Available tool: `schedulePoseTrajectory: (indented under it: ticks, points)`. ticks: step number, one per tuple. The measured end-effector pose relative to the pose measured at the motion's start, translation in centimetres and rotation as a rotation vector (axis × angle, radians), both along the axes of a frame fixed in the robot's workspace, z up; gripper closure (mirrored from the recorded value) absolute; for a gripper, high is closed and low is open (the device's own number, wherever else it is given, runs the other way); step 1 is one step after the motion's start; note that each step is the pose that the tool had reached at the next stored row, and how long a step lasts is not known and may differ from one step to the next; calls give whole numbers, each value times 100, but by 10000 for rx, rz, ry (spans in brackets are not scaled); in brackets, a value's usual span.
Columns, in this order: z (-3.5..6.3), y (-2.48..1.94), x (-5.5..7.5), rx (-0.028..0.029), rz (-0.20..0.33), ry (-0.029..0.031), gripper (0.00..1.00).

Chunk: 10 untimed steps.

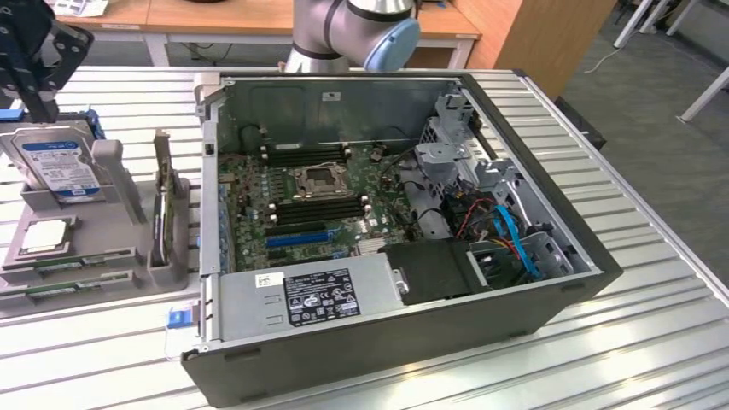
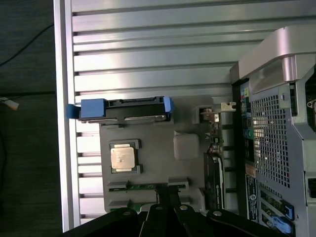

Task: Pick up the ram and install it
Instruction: 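Reach for the ram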

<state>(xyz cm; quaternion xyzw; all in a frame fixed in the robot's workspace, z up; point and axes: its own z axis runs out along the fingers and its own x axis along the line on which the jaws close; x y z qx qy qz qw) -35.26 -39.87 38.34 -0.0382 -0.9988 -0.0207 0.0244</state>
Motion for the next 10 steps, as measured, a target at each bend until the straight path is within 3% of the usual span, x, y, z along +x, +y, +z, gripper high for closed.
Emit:
schedulePoseTrajectory:
  ticks: [4, 10]
  points:
    - [-1, 0, -88, 1, -2, -1, 90]
    - [-1, 0, -102, 0, 0, -1, 90]
